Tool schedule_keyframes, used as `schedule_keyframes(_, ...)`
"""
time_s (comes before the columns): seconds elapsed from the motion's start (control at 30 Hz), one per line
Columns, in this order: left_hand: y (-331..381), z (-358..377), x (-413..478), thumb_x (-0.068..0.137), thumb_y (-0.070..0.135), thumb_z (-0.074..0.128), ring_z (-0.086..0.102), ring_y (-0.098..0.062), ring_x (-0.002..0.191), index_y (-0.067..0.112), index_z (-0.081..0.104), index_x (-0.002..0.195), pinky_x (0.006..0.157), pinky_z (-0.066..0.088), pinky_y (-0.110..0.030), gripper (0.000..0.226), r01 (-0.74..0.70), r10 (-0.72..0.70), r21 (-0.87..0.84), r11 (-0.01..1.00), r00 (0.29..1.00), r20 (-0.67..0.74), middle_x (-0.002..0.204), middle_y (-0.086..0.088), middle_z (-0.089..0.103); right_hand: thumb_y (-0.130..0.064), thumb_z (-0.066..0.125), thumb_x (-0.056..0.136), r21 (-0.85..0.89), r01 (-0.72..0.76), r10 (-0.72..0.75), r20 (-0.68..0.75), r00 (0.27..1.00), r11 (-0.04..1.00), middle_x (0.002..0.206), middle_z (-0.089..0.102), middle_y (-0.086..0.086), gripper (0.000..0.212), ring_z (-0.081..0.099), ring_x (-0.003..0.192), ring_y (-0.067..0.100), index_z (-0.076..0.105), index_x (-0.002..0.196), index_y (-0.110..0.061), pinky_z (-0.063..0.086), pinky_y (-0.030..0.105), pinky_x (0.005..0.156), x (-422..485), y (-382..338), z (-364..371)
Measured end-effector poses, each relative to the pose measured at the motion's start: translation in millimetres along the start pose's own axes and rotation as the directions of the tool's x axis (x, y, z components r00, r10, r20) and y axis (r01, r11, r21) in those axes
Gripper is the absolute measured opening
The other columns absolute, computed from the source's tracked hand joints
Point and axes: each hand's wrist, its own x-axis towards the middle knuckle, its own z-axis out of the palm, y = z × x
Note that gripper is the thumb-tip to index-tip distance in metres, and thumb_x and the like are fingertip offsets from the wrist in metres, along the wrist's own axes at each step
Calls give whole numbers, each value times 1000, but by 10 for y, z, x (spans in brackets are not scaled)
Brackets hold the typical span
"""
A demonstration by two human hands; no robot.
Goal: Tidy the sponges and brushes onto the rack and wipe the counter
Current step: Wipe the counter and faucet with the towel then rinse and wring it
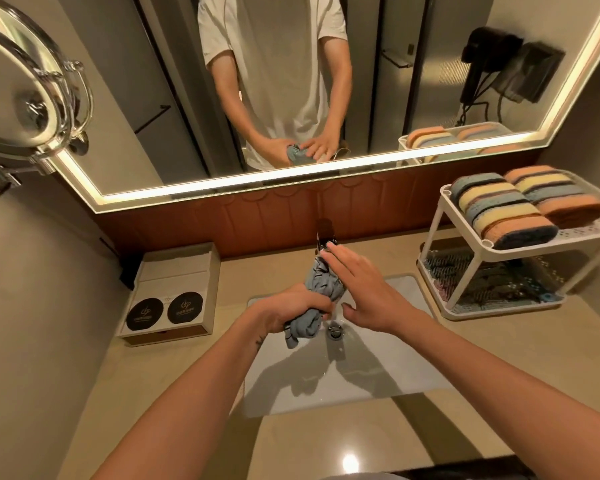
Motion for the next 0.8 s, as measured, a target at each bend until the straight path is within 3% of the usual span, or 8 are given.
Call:
schedule_keyframes(0.1, 69, 21, 10, 73, 13, 68, 54, -24, 71, 8, 58, 81, 71, 46, -39, 14, 34, -51, 193, 981, 995, 85, 73, -9, 60, -13, 80, 74, -23, 30, -31, -47, 998, 999, 158, 29, 7, 94, 32, 145, 27, 30, 154, -20, 34, 38, 117, 54, 24, 101)
schedule_keyframes(0.17, 108, 63, 39, 72, 18, 71, 58, -26, 70, 12, 58, 78, 67, 50, -44, 16, 28, -58, 367, 930, 996, 71, 73, -8, 61, -10, 80, 75, -66, 10, -14, -58, 998, 998, 132, 47, 10, 72, 50, 119, 29, 47, 139, -15, 50, 38, 93, 90, 34, 161)
schedule_keyframes(0.3, 98, 136, 114, 72, 32, 84, 65, -24, 82, 19, 50, 103, 66, 52, -36, 48, 64, 16, 670, 740, 994, -112, 91, -1, 63, -24, 79, 76, -183, -171, 183, 51, 982, 968, 107, 54, 6, 41, 55, 98, 27, 54, 107, -15, 42, 33, 70, 180, 1, 270)
schedule_keyframes(0.43, -35, 167, 149, 85, 35, 68, 64, -31, 99, 19, 43, 121, 78, 51, -40, 47, 7, 333, 957, 290, 937, -108, 113, -5, 63, -27, 66, 82, -164, -421, 447, 185, 875, 892, 91, 61, 6, 17, 64, 84, 28, 57, 94, -18, 46, 32, 64, 298, -115, 305)
schedule_keyframes(0.53, -173, 222, 169, 90, 30, 61, 64, -32, 100, 17, 44, 128, 69, 38, -36, 44, 2, 480, 987, 162, 874, -81, 119, -8, 62, -21, 63, 79, -178, -440, 474, 342, 811, 880, 76, 64, 0, 9, 62, 70, 23, 64, 87, -18, 44, 27, 55, 343, -122, 245)
schedule_keyframes(0.63, -182, 225, 189, 86, 26, 64, 64, -32, 97, 20, 48, 121, 68, 41, -36, 39, 45, 465, 965, 258, 870, -165, 112, -5, 64, -19, 69, 78, -64, -512, 499, 359, 789, 856, 85, 63, 3, 18, 64, 75, 24, 65, 95, -14, 50, 29, 58, 343, -84, 228)
schedule_keyframes(0.7, -152, 183, 220, 80, 25, 69, 65, -28, 89, 24, 51, 103, 66, 46, -33, 29, 56, 357, 857, 513, 894, -272, 97, -2, 66, -18, 74, 77, 92, -507, 471, 259, 843, 857, 111, 54, 6, 44, 62, 93, 26, 57, 117, -13, 55, 35, 76, 305, -29, 227)
schedule_keyframes(0.8, -112, 54, 224, 76, 16, 74, 62, -19, 71, 22, 58, 87, 61, 48, -28, 21, 8, 115, 373, 928, 945, -306, 78, 1, 65, -15, 72, 78, 81, -281, 282, -1, 960, 956, 140, 39, 3, 79, 47, 121, 23, 36, 149, -17, 45, 39, 99, 81, 24, 131)
